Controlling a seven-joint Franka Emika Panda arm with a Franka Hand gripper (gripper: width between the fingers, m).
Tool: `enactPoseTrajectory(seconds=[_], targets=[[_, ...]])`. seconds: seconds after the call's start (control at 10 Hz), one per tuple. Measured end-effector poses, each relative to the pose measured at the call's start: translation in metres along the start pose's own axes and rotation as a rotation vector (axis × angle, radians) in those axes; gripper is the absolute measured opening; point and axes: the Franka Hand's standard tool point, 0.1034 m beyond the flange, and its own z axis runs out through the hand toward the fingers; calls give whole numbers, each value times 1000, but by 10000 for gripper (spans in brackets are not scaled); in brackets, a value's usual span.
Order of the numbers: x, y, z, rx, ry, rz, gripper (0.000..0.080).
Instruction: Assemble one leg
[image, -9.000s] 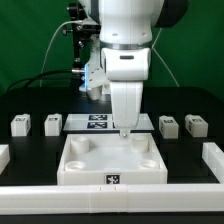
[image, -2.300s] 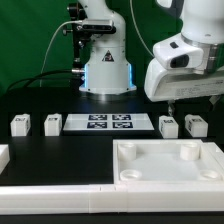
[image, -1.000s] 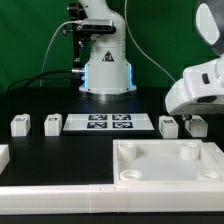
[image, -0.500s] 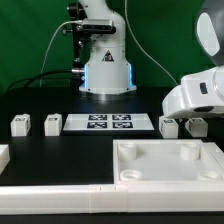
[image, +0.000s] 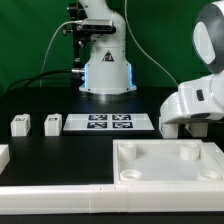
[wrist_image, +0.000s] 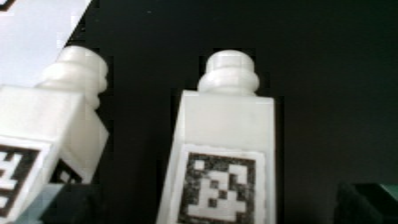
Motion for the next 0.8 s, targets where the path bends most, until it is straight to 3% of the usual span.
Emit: enactPoseTrajectory(seconds=[0.4, 0.5, 0.6, 0.7, 0.8], targets=[[2, 0, 3, 1, -1, 0, 649], [2, 0, 3, 1, -2, 1, 524], [2, 1, 3, 1, -2, 2, 524], [2, 2, 3, 2, -2, 6, 339], [2, 3, 3, 2, -2, 13, 291]])
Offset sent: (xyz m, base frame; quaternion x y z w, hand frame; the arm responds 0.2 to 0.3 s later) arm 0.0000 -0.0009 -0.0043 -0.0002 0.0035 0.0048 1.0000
